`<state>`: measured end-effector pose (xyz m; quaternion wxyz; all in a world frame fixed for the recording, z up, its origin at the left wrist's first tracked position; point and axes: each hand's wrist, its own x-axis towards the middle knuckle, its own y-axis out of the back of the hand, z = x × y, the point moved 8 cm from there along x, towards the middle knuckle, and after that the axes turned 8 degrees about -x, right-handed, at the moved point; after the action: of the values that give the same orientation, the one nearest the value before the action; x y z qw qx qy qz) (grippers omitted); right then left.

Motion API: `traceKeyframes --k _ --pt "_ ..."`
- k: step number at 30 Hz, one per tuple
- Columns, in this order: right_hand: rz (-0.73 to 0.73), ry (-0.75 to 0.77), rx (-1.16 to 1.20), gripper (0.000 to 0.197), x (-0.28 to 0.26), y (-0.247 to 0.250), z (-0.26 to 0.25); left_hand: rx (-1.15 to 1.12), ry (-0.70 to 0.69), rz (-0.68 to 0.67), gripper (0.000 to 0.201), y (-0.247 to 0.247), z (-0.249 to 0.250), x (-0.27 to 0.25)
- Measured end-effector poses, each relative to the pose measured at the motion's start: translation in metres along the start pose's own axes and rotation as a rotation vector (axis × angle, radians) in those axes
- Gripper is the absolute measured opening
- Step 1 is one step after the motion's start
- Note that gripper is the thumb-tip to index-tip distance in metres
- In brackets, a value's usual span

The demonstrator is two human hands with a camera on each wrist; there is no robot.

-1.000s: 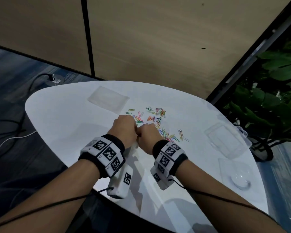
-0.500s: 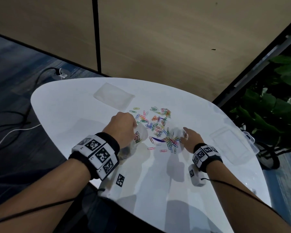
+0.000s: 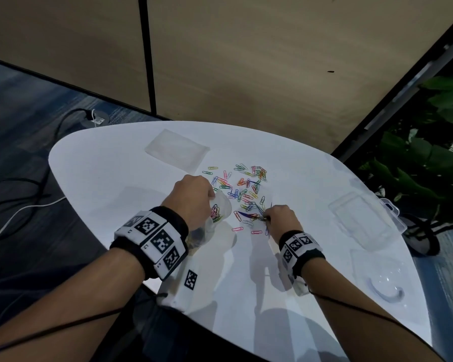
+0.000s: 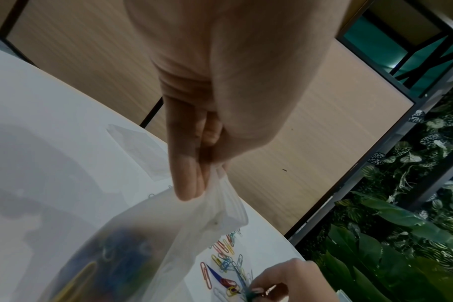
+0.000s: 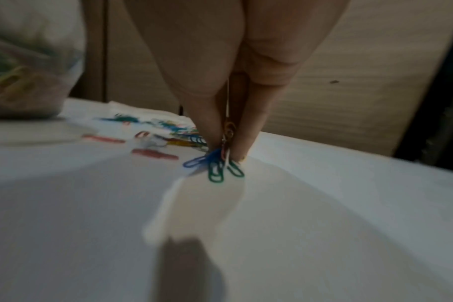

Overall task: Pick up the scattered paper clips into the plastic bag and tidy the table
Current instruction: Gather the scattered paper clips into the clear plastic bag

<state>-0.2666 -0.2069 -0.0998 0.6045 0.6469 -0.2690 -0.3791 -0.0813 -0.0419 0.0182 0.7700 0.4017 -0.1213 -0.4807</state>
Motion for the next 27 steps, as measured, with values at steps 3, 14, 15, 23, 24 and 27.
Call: traceKeyframes --k 3,14,15,23,24,27 --pt "0.033 -0.266 0.403 0.011 -0.003 0.009 0.038 -0.012 0.005 -0.008 0.029 0.001 0.000 0.000" --pt "-0.265 -0.213 1.639 0.019 -0.037 0.069 -0.058 -0.042 0.012 -0.009 0.029 -0.008 0.005 0.000" --pt "-0.278 -0.198 1.610 0.019 -0.039 0.069 -0.070 -0.042 0.009 -0.002 0.029 -0.008 0.006 0.000" --pt "0.043 0.070 0.610 0.025 -0.048 0.090 -0.116 -0.040 -0.018 -0.007 0.027 -0.006 0.008 -0.001" --pt "0.031 0.070 0.589 0.024 -0.046 0.086 -0.118 -0.042 -0.019 -0.004 0.027 -0.006 0.008 -0.001" --pt "-0.035 0.073 0.499 0.022 -0.044 0.079 -0.120 -0.055 -0.016 0.002 0.026 -0.006 0.006 -0.001"
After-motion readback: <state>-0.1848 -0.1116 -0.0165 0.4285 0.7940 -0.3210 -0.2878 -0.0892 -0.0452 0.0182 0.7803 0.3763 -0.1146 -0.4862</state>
